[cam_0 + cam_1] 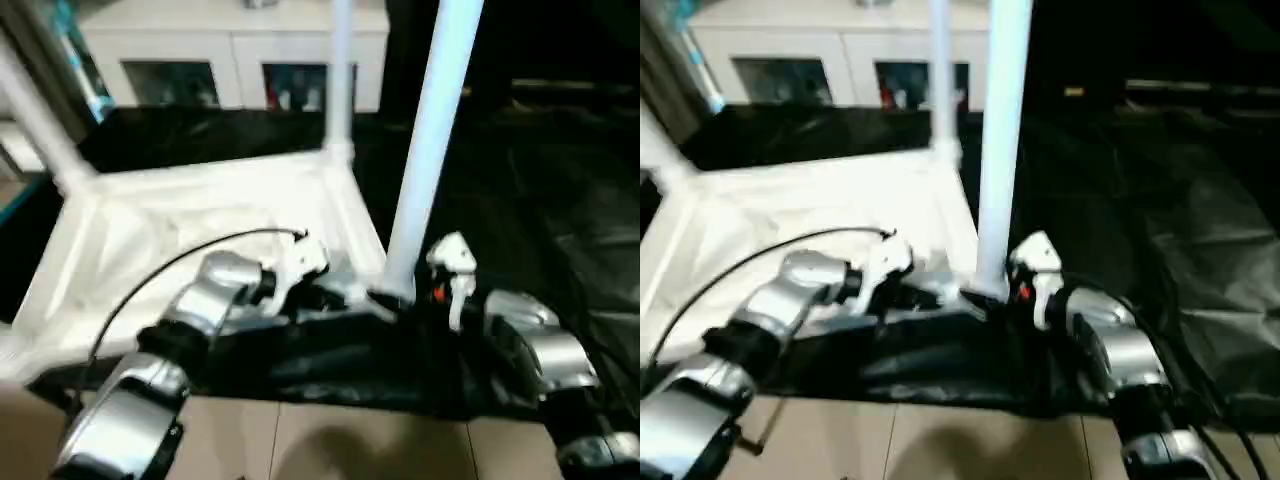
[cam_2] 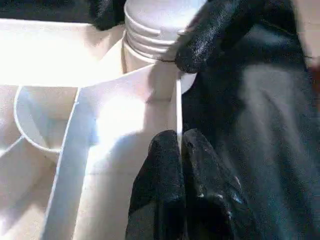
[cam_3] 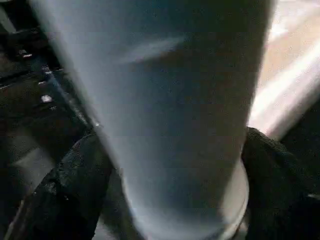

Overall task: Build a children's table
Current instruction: Rotate leg to tighten

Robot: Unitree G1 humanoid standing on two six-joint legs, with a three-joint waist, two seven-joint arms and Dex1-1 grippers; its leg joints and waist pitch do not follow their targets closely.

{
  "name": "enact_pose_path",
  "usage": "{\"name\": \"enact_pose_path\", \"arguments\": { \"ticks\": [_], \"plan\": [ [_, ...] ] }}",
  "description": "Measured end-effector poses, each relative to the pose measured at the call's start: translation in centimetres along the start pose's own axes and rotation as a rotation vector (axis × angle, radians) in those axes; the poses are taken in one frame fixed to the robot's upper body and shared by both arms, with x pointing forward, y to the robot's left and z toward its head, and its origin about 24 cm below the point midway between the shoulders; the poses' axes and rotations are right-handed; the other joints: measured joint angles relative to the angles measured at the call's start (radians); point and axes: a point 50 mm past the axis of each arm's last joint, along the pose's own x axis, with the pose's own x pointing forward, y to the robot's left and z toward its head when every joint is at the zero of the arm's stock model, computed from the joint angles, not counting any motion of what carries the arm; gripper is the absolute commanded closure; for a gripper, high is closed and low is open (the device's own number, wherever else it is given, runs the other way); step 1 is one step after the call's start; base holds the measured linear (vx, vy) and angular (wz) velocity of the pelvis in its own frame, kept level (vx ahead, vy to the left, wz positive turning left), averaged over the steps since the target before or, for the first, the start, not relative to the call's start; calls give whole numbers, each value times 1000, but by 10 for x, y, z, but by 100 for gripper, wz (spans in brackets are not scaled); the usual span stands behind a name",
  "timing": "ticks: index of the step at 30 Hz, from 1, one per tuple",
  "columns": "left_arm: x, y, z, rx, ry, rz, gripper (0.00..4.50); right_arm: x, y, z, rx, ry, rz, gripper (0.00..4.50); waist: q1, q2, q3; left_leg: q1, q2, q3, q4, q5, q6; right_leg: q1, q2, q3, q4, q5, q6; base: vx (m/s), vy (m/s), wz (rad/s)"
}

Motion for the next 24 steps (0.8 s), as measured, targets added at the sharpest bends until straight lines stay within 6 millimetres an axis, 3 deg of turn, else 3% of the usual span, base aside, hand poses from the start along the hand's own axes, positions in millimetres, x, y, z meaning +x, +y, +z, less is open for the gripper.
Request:
{"name": "enact_pose_path", "arguments": {
  "ticks": [2,13,19,24],
  "plan": [
    [-2,-4,-1,2,0,-32,450,-2,2,0,-8,13,43,65,4,-1,1,-1,0,1,2,-2,-4,0,0,1,0,0,0,0,0,0],
    [-6,-9,-3,0,14,-61,450,-2,11,-3,20,15,132,163,4,-2,1,0,2,1,1,-2,-4,0,1,1,1,0,0,0,0,0],
    [6,2,2,-38,-12,94,450,10,-2,-3,69,-52,-125,176,-8,-3,1,1,1,1,2,-2,-4,1,0,1,2,1,0,0,0,0],
    [36,15,17,-96,-37,268,450,24,-22,-1,160,-114,-464,176,-16,-4,1,1,-6,0,2,-2,-4,1,-1,4,0,-2,4,0,0,0]
  ]
}}
